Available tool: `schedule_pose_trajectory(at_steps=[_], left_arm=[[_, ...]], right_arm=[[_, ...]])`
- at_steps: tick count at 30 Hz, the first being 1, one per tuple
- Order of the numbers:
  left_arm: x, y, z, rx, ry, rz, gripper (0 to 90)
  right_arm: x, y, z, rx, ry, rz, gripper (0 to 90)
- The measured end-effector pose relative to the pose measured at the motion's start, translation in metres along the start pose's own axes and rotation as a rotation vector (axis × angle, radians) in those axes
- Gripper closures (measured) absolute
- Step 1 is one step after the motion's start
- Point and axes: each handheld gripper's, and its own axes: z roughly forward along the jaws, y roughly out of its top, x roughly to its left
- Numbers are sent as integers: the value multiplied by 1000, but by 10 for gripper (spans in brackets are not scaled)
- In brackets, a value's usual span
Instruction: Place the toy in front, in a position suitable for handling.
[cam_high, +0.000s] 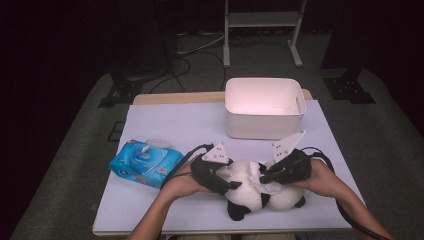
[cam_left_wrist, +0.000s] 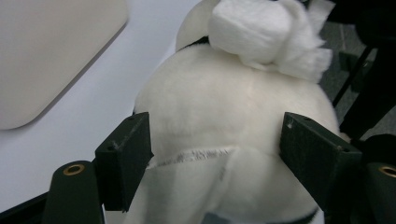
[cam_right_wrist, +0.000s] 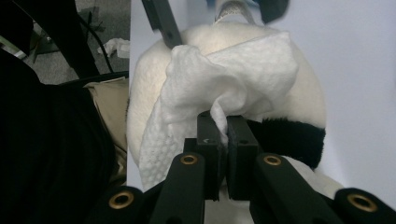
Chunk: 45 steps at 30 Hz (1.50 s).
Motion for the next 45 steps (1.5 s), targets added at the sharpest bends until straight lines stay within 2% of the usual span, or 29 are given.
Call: schedule_pose_trajectory(at_steps=[2,5,7,10,13,15,19,22,25,32,34,36,39,45], left_arm=[[-3,-3,-4,0,-17,18,247],[-9,-9,-2,37,-42,47,246],[-11,-12,3,49,-36,57,247],[-10,-14,7,23,-25,56,282],[-8,-12,8,7,-21,40,300],[-7,-11,10,8,-14,41,299],[-7,-10,10,16,-11,40,291],[-8,-13,9,21,-14,44,284],[-9,-13,8,22,-15,50,285],[-10,-12,7,32,-23,57,279],[-9,-11,6,38,-31,52,275],[-9,-10,5,41,-39,47,270],[-9,-5,0,19,-57,29,269],[-11,12,-8,22,-48,57,258]], right_arm=[[-3,-2,-2,2,-8,7,851],[-7,-5,-5,-3,-22,20,851],[-7,-4,-6,0,-35,16,851],[1,3,-2,19,-55,-10,850],[6,9,1,1,-41,-26,850],[10,17,5,10,-37,-57,850],[13,30,15,6,-7,-87,851],[14,35,21,26,12,-104,851],[9,33,16,15,18,-88,851],[-16,17,-2,1,-37,1,847],[-24,9,-5,-2,-39,36,847],[-27,3,-5,-12,-22,47,847],[-26,1,-3,-21,-5,56,848],[-10,7,6,1,-16,16,850]])
